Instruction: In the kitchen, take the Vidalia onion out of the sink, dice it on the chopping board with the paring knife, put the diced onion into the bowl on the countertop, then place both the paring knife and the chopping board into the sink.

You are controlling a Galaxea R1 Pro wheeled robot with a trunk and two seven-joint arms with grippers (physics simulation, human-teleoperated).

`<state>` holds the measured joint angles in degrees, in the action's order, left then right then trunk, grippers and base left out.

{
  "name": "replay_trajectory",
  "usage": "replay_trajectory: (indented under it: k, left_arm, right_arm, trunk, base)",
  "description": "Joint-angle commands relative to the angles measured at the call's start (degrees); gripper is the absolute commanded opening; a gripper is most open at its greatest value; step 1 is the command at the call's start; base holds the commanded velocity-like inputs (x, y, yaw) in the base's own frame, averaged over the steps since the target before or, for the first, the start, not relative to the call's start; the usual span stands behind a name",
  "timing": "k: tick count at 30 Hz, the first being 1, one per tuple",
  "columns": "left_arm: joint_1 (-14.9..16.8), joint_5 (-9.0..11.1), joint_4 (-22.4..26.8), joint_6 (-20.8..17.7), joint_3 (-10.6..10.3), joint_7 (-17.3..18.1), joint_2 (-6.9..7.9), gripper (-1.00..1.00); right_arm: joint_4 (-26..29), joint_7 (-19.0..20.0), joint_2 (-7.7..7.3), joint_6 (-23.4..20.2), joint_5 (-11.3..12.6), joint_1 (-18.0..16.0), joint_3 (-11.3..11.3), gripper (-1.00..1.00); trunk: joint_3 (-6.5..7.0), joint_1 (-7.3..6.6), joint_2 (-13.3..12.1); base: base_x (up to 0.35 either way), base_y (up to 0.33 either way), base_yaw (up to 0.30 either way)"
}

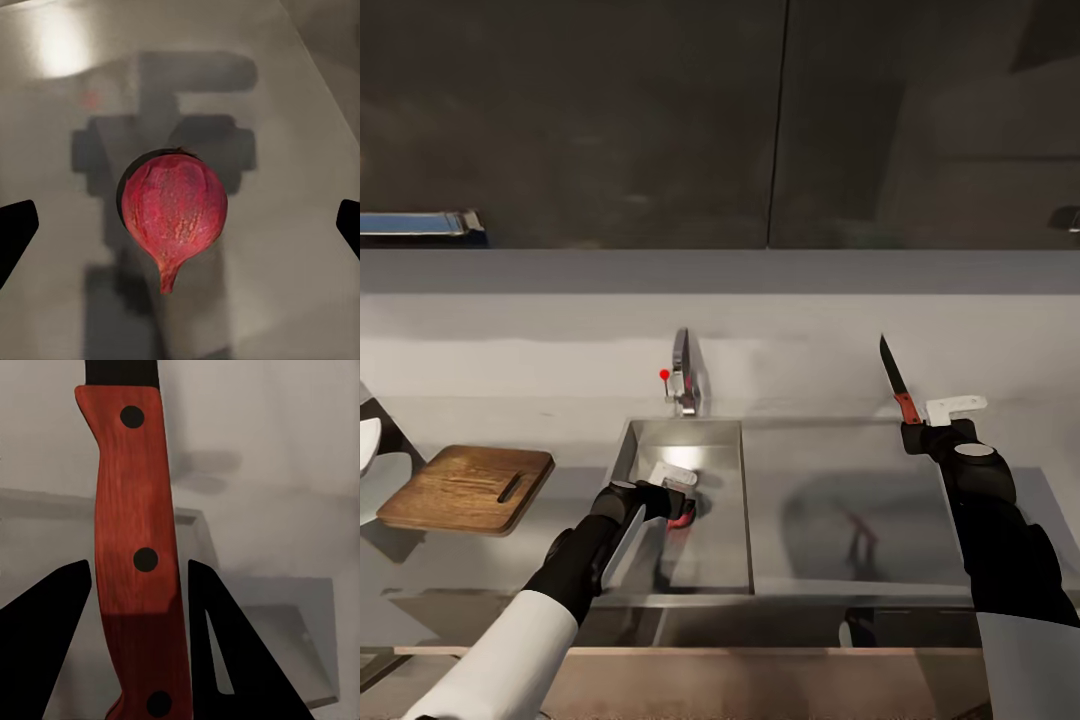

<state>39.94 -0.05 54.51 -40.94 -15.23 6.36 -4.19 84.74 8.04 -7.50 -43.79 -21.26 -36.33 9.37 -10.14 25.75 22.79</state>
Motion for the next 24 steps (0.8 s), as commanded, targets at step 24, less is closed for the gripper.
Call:
replay_trajectory:
  k: [24]
  left_arm:
    - [0.0,0.0,0.5,1.5,0.1,0.1,0.03,1.00]
  right_arm:
    - [0.1,0.7,0.00,-0.2,-0.5,-0.1,0.2,-1.00]
  trunk:
    - [-2.33,0.03,0.1]
  base:
    - [0.000,0.000,0.000]
